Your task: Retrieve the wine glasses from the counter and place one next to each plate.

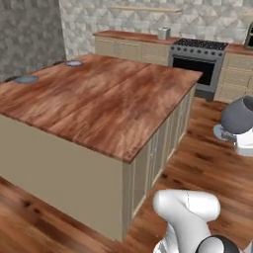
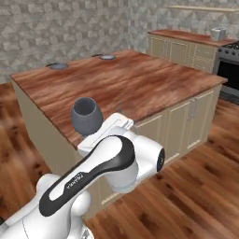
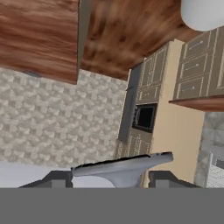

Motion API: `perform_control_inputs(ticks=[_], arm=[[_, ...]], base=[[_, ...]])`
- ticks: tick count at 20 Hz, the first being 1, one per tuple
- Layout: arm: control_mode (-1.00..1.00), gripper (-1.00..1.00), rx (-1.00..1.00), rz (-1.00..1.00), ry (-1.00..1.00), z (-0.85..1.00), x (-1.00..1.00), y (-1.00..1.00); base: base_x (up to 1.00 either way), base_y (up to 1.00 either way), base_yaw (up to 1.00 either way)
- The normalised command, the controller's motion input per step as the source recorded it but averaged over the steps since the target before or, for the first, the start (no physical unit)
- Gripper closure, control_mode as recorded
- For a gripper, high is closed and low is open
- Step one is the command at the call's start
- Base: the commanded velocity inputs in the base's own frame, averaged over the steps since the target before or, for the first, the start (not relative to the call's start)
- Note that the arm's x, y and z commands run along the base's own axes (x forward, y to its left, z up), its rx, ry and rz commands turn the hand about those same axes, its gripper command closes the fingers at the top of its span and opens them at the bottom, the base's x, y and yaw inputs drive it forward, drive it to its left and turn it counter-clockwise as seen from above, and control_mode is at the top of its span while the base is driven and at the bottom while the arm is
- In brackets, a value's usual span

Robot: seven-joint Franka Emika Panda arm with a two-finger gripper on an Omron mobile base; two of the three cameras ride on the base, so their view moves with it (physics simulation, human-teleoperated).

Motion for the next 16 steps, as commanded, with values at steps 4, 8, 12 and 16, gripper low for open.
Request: perform_control_inputs(ticks=[4,8,12,16], arm=[[1.00,1.00,0.00,0.00,0.00,0.00,0.00,0.00],[1.00,1.00,0.00,0.00,0.00,0.00,0.00,0.00],[1.00,1.00,0.00,0.00,0.00,0.00,0.00,0.00],[1.00,1.00,0.00,0.00,0.00,0.00,0.00,0.00]], base=[[0.47,1.00,0.47],[0.86,1.00,0.14],[0.69,1.00,-0.02],[0.74,1.00,-0.20]])
